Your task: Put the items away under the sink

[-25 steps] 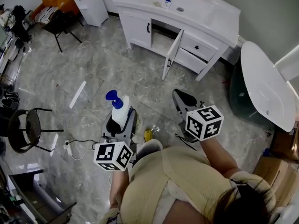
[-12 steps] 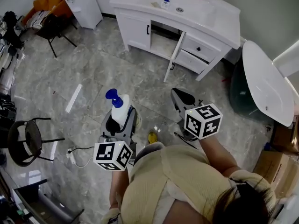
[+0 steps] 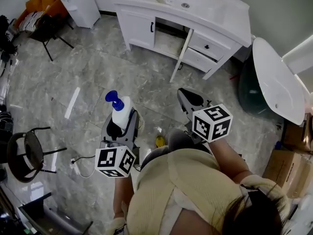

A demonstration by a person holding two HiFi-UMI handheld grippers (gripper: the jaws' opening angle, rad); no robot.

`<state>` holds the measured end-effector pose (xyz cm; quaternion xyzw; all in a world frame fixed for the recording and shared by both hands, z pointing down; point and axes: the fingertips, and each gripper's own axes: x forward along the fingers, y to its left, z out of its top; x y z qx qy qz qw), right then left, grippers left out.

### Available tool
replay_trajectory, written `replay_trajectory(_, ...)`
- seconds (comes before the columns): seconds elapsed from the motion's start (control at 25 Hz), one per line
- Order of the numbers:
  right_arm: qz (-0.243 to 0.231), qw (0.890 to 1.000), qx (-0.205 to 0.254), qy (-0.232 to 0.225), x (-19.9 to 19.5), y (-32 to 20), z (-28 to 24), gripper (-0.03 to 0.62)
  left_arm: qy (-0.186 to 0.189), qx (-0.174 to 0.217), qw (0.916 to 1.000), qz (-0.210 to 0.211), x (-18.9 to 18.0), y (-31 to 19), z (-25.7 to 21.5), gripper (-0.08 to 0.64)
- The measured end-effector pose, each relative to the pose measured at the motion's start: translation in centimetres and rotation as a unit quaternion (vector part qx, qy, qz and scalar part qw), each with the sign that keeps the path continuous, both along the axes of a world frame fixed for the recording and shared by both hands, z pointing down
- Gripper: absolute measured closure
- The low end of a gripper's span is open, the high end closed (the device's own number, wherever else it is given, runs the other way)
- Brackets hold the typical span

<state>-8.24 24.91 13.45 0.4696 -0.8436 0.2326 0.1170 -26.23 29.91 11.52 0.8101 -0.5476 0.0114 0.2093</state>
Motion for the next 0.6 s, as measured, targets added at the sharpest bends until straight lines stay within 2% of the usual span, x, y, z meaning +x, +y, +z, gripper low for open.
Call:
replay_trajectory(0.4, 0.005, 1.000, -0.008, -0.005, -0.8, -4.3, 0.9, 0.566, -0.006, -0.012, 0.9999, 0.002, -0.9, -4.1, 1.2, 0.264)
replay_trajectory(0.6, 0.004, 1.000, -0.010, -0.008, -0.7, -7.7, 1.5, 0.566, -0.011, -0.016, 0.9998, 0.002, -0.5, -7.8, 1.7, 0.264)
